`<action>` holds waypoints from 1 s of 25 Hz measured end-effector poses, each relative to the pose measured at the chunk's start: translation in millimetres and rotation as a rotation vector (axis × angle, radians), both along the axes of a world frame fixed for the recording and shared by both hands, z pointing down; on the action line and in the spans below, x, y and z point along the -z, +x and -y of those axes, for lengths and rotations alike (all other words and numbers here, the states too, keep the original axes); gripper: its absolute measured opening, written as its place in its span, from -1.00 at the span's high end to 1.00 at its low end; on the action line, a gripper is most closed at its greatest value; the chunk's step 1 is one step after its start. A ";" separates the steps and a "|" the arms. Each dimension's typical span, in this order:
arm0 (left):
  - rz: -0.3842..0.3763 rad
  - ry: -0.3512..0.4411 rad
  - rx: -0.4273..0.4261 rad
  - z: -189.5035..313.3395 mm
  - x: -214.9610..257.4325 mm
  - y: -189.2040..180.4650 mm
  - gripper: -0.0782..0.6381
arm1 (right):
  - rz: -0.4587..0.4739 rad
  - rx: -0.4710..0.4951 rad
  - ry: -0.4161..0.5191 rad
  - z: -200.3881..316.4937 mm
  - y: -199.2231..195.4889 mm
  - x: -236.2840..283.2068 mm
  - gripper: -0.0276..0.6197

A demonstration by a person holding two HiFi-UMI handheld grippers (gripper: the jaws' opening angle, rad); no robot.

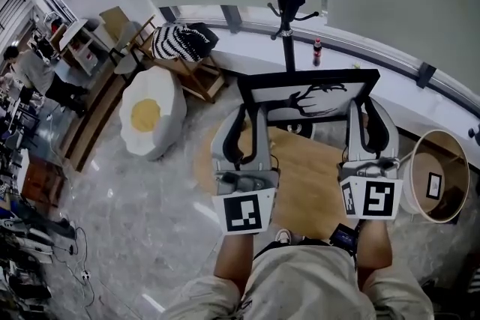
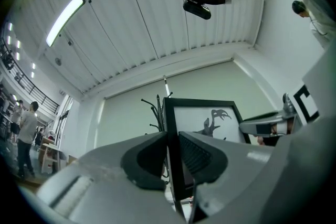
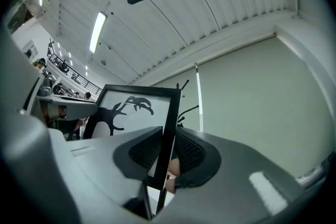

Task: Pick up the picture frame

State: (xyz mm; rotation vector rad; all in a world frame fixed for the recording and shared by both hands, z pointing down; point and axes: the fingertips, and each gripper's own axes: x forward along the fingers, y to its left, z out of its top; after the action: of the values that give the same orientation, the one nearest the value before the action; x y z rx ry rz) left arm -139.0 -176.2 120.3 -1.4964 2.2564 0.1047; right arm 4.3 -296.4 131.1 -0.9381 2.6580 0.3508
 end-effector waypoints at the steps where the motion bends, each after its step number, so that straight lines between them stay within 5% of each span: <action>1: 0.001 0.002 0.000 0.3 0.1 0.0 0.56 | 0.000 -0.003 0.000 0.2 -0.1 -0.1 0.68; 25: -0.028 0.006 -0.029 0.9 -2.9 -1.2 0.56 | -0.020 -0.037 0.013 -2.5 1.8 2.3 0.68</action>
State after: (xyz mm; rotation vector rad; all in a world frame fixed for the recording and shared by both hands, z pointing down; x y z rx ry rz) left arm -140.2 -177.0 123.3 -1.5338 2.2548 0.1425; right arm 6.1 -293.9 128.8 -0.9867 2.6558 0.3869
